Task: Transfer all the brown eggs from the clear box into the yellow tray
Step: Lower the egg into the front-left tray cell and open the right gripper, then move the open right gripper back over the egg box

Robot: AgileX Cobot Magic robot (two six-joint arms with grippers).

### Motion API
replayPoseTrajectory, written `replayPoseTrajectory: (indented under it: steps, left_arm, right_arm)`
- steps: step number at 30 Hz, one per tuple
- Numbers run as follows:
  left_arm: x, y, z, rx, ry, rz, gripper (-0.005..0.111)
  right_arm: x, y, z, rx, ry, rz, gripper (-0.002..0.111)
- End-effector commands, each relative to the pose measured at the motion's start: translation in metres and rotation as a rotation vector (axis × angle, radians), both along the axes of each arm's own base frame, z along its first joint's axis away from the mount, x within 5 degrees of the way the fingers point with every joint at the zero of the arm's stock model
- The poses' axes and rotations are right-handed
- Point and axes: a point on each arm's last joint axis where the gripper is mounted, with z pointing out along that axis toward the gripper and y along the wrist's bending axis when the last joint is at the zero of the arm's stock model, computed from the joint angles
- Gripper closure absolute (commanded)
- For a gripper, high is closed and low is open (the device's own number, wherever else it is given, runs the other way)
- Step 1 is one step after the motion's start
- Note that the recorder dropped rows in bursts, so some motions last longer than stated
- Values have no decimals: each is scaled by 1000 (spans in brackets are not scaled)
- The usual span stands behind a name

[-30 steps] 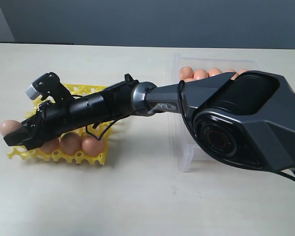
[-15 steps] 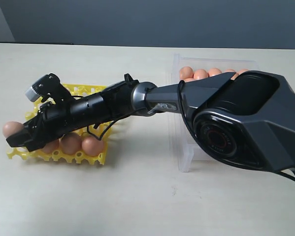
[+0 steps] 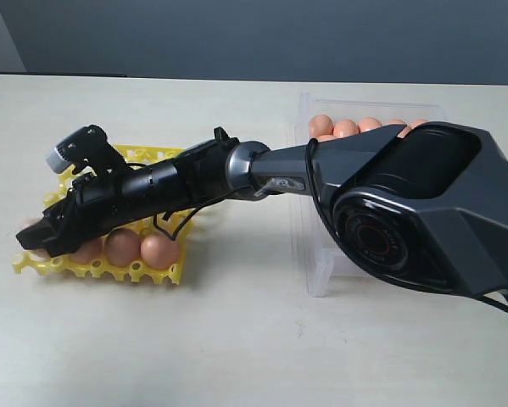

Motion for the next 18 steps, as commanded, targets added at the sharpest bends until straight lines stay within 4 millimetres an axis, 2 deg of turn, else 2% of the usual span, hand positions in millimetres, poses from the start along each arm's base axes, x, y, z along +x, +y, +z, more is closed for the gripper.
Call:
replayPoseTrajectory:
  steps: [1,4,6,8,11,13,14,16,18]
  left_arm:
    - [1,0,-2,1,5,-2,95]
    - [1,0,-2,1,5,-2,95]
    - [1,0,-2,1,5,-2,95]
    - [1,0,-2,1,5,-2,95]
    - [1,0,-2,1,5,-2,95]
    - [1,0,-2,1,5,-2,95]
    - [1,0,-2,1,5,-2,95]
    - [1,0,-2,1,5,-2,95]
    - [1,0,-2,1,5,-2,95]
  right_arm:
    - [1,0,4,15,7,1,51]
    - [-1,1,11,31,5,20,51]
    - [1,-2,28,47,-17,33,51]
    - [3,-8,56,20,-44,49,52]
    - [0,-20,89,-57,-85,87,65]
    - [5,-34,110,-168,-57,21,75]
    - [11,-44,118,-271,6,-88,77]
    - [22,-75,126,-517,103,-304,80]
    - [25,-98,131,-701,76,-368,86]
